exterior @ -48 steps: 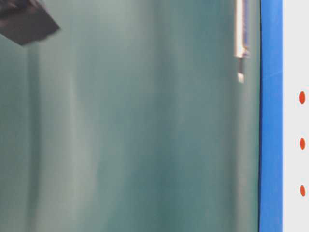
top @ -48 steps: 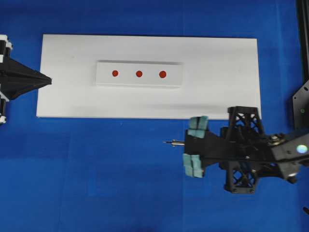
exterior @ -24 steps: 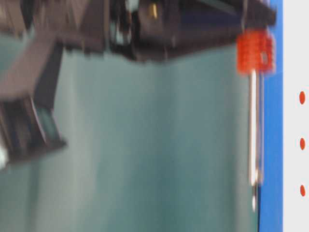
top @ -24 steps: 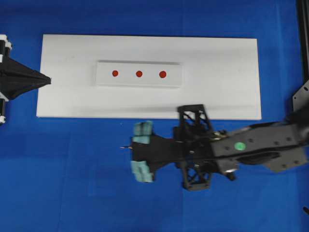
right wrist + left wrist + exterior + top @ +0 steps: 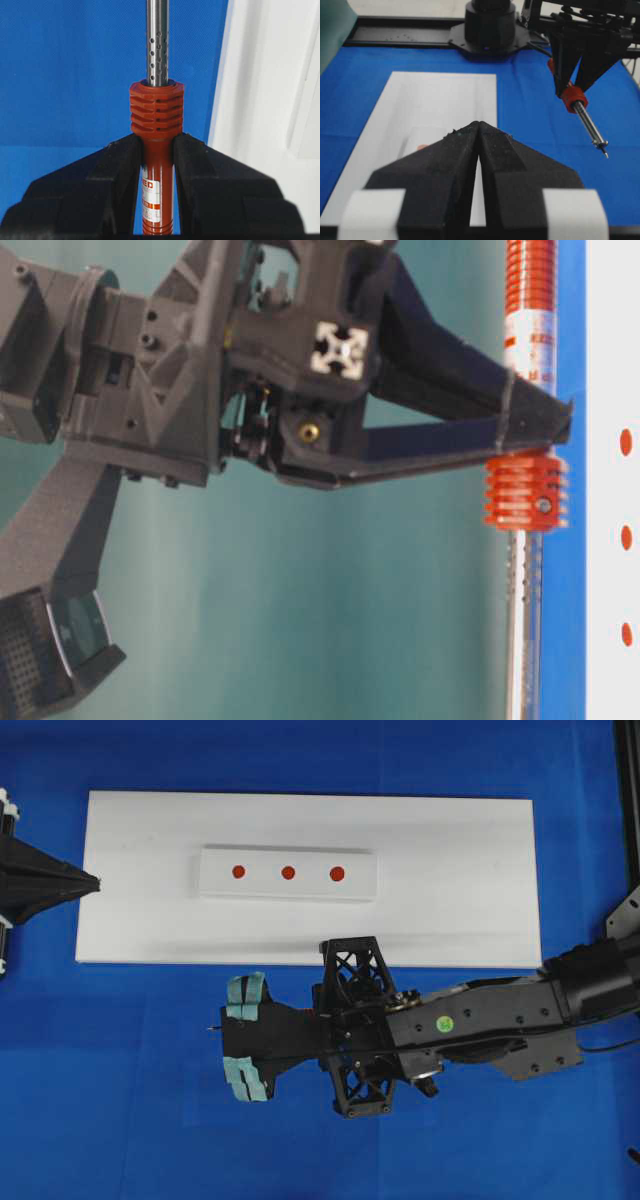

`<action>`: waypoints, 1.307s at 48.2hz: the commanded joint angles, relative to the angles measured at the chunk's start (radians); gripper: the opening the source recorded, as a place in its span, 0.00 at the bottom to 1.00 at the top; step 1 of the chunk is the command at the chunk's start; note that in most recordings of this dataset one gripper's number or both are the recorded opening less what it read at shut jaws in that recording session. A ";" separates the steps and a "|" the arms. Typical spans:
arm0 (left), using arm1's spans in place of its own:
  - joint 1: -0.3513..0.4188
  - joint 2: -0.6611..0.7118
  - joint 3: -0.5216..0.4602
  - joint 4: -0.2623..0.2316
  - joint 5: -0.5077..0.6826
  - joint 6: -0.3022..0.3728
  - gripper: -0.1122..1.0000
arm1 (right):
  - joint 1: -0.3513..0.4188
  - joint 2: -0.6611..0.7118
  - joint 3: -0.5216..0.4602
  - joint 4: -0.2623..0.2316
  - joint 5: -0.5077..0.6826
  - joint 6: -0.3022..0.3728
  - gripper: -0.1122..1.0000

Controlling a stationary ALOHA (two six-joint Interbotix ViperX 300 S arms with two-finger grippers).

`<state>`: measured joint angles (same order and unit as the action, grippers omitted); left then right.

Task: Touch the tip of the soldering iron to the mark.
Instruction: 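Lift the iron and carry it back toward its spot below the board, then lower the iron to the table and open the right gripper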

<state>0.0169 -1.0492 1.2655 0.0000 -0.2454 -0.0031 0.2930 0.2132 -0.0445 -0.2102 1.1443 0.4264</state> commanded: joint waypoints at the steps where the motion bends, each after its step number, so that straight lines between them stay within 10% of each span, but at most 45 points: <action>1: 0.000 0.005 -0.015 0.002 -0.005 -0.002 0.10 | -0.003 -0.015 -0.015 0.002 -0.006 0.003 0.16; 41: 0.000 0.005 -0.015 0.002 -0.002 -0.002 0.10 | -0.003 0.118 0.222 0.051 -0.499 0.141 0.16; 63: 0.000 0.005 -0.014 0.003 0.002 -0.002 0.10 | -0.003 0.167 0.230 0.094 -0.555 0.141 0.16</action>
<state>0.0169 -1.0492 1.2655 0.0015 -0.2393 -0.0046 0.2899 0.3912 0.1933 -0.1227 0.6013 0.5676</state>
